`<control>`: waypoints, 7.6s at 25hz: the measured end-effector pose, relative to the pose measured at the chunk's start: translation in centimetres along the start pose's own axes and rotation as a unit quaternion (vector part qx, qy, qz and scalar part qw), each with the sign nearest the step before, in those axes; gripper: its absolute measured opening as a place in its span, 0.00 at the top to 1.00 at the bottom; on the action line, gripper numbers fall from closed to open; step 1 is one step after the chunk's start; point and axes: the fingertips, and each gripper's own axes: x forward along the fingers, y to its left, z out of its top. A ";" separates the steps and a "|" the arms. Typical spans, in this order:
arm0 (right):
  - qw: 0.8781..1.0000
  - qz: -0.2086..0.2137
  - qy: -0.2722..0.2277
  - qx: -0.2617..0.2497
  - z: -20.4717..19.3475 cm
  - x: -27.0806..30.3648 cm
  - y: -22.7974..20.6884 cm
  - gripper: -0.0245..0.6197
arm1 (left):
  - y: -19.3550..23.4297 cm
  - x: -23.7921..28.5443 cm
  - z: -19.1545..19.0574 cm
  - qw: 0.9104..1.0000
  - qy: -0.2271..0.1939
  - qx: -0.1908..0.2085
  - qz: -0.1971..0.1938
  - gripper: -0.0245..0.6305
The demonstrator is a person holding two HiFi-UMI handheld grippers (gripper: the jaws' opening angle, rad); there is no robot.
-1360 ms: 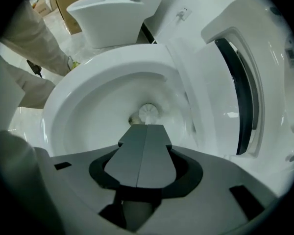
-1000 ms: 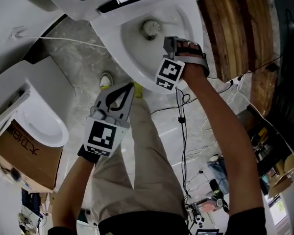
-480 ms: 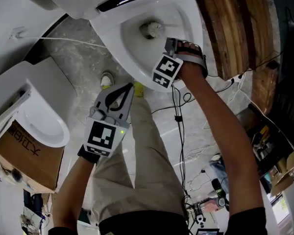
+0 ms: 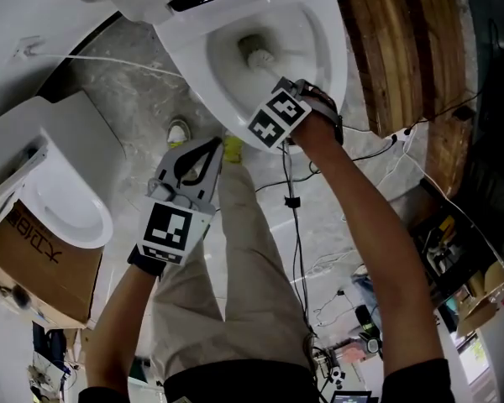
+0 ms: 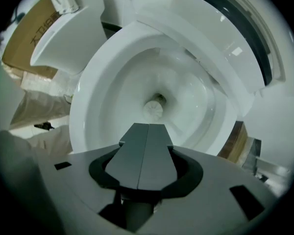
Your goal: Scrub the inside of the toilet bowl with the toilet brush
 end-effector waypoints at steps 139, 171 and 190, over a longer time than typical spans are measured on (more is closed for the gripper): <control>0.751 0.127 -0.223 0.609 -13.1 -38.9 13.2 0.69 | -5.0 -28.1 22.4 0.989 -0.087 0.119 0.000 0.93; 0.791 -0.040 -0.300 0.533 -17.2 -53.2 13.0 0.69 | -10.1 -33.1 27.1 0.968 -0.160 0.193 0.004 0.94; 0.809 -0.068 -0.325 0.485 -16.7 -57.9 9.8 0.69 | -12.4 -32.2 28.5 0.962 -0.163 0.217 -0.017 0.94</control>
